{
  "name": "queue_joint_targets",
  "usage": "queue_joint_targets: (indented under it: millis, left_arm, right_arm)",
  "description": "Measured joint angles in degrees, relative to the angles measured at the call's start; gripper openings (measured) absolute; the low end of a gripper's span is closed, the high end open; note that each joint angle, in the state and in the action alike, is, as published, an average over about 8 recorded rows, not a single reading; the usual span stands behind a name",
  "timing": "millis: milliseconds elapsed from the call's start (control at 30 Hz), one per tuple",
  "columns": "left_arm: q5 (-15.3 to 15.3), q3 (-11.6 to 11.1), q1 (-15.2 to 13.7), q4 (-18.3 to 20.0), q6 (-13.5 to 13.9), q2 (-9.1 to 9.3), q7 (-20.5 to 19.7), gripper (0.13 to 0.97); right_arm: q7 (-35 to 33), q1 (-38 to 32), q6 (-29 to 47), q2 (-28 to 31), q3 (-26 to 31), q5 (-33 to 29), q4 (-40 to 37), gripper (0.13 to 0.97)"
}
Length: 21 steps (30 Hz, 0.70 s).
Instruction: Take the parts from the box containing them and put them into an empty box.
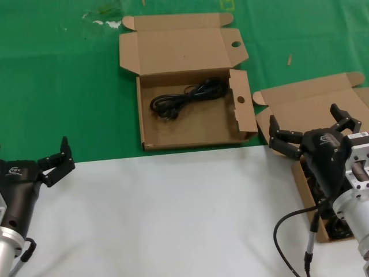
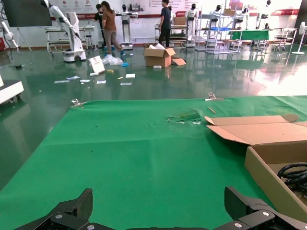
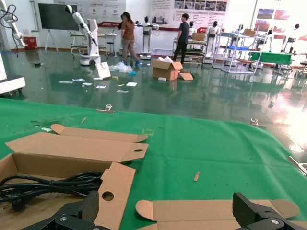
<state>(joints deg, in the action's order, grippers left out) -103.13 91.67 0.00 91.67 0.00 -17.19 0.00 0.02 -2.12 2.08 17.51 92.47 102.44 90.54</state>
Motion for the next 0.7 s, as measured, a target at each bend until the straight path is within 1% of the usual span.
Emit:
queue_joint_targets:
  millis: [700]
  left_arm:
    - [0.00,0.00,0.00,0.00,0.00,0.00,0.00,0.966]
  right_arm:
    - [0.00,0.00,0.00,0.00,0.00,0.00,0.00,0.966]
